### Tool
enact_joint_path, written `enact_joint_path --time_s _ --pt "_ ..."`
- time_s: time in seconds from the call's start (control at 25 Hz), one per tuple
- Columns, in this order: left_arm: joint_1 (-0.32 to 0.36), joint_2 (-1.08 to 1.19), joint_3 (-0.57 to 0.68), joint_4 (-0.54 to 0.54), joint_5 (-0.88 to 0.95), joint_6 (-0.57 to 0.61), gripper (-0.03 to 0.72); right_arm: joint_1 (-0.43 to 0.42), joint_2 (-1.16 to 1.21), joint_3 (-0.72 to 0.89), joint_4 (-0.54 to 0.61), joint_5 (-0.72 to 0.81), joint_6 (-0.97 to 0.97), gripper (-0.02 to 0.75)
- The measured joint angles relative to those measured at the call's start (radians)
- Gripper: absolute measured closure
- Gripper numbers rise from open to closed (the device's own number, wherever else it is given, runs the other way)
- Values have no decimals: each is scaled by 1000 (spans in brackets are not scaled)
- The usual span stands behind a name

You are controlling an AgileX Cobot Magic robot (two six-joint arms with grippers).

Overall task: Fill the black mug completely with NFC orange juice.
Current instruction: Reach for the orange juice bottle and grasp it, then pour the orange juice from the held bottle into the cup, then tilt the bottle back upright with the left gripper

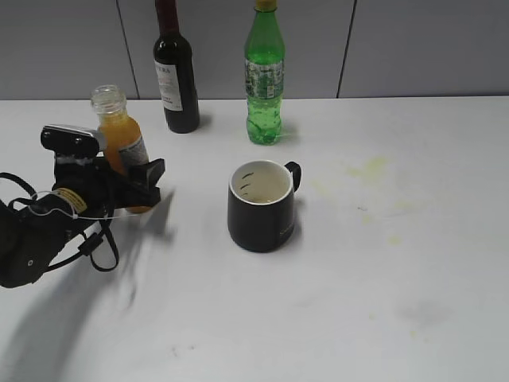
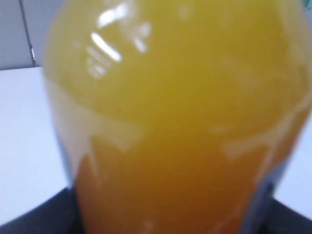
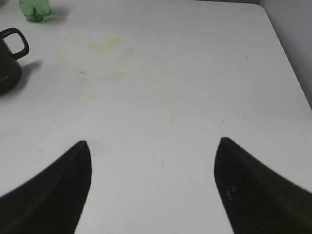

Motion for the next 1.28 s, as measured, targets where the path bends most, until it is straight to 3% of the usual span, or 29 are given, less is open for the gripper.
enact_joint_path --time_s 0.6,1.0,1.28 --pt "0 -83 1 79 26 8 219 0 0 0 1 1 0 143" --pt "-8 -132 -136 255 272 75 219 0 0 0 2 1 0 143" --pt "-69 -132 -192 306 387 139 219 0 0 0 3 1 0 143"
